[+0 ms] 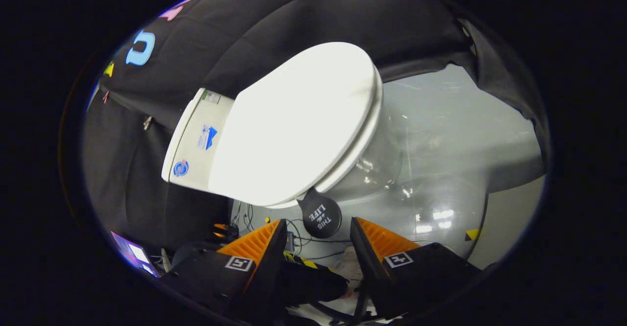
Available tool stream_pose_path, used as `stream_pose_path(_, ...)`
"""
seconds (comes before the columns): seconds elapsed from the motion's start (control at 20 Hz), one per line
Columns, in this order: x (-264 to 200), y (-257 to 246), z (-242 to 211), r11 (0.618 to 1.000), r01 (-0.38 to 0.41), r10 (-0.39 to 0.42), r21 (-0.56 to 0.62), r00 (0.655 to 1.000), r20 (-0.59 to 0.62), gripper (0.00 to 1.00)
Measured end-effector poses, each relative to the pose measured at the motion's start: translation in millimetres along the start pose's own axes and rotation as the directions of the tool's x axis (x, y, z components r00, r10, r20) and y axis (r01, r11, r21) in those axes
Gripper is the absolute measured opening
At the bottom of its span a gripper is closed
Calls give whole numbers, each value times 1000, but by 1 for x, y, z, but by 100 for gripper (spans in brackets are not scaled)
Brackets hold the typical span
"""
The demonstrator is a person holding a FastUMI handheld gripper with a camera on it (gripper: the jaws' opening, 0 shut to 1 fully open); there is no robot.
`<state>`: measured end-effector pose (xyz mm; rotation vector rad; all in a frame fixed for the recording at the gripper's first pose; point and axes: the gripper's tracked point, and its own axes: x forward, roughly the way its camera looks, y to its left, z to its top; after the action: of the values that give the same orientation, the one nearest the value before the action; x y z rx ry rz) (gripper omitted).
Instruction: Open the toilet lid.
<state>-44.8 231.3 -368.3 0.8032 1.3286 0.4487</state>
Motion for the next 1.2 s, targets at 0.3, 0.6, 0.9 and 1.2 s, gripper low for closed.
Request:
stream_pose_path(0.3,11,-9,8,1000,-10,10,27,1000,-15,37)
stream_pose_path(0.6,-16,7,17,1000,14,-14,-9,1000,-17,11)
stream_pose_path(0.9,-75,93,42,948,29,-12,-316,998,57,11)
stream_pose_path(1.2,-119,217,68,824,137,-20,-550,977,214,11)
